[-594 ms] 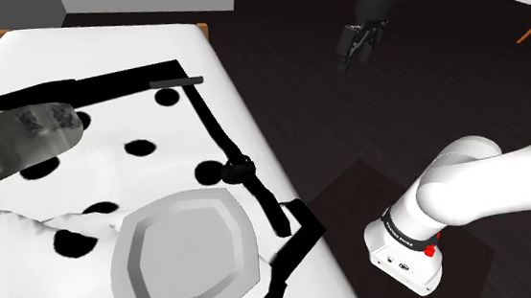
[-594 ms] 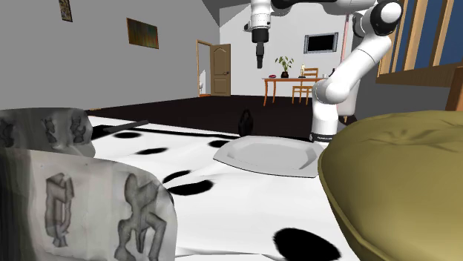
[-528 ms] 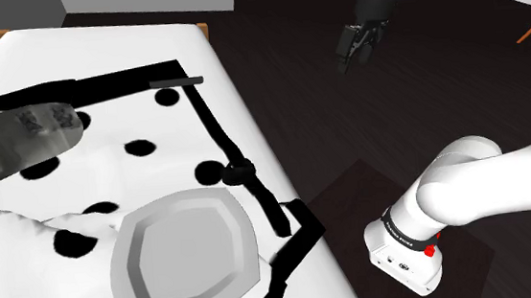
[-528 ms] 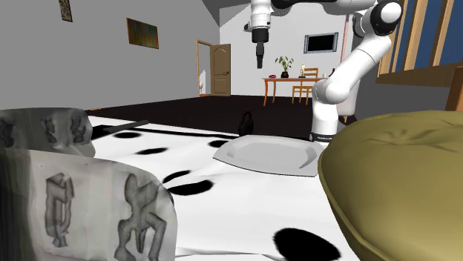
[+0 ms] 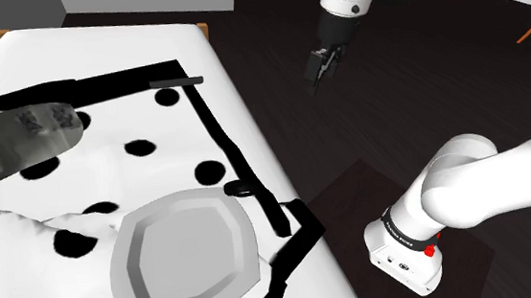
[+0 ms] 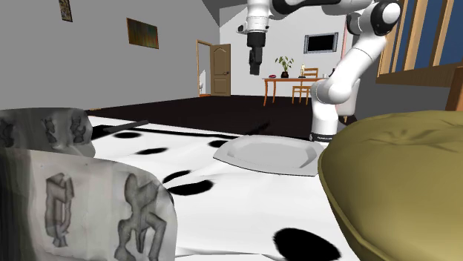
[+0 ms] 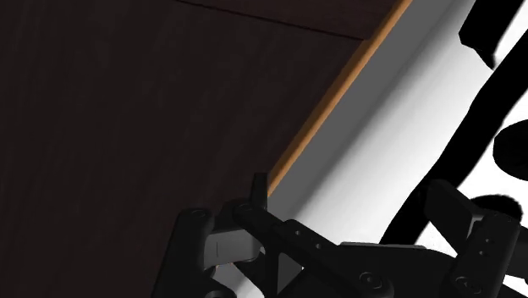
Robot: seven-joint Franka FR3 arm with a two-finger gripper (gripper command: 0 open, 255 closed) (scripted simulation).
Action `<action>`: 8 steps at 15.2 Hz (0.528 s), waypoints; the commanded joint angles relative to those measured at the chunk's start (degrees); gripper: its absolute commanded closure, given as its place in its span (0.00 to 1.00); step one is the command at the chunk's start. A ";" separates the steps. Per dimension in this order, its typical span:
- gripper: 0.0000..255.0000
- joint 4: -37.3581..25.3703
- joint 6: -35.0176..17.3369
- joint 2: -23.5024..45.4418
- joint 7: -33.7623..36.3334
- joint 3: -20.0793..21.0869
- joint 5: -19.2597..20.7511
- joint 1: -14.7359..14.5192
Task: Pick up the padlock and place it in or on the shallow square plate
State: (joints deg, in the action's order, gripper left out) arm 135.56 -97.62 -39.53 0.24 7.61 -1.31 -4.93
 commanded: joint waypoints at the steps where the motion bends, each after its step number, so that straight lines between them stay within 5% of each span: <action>1: 0.00 0.49 -2.39 1.17 -0.13 2.06 -0.36 -1.59; 8: 0.00 1.85 -10.78 6.06 0.06 9.61 -0.83 -6.68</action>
State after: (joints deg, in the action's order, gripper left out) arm 136.80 -107.20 -33.67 0.50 16.32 -2.15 -10.87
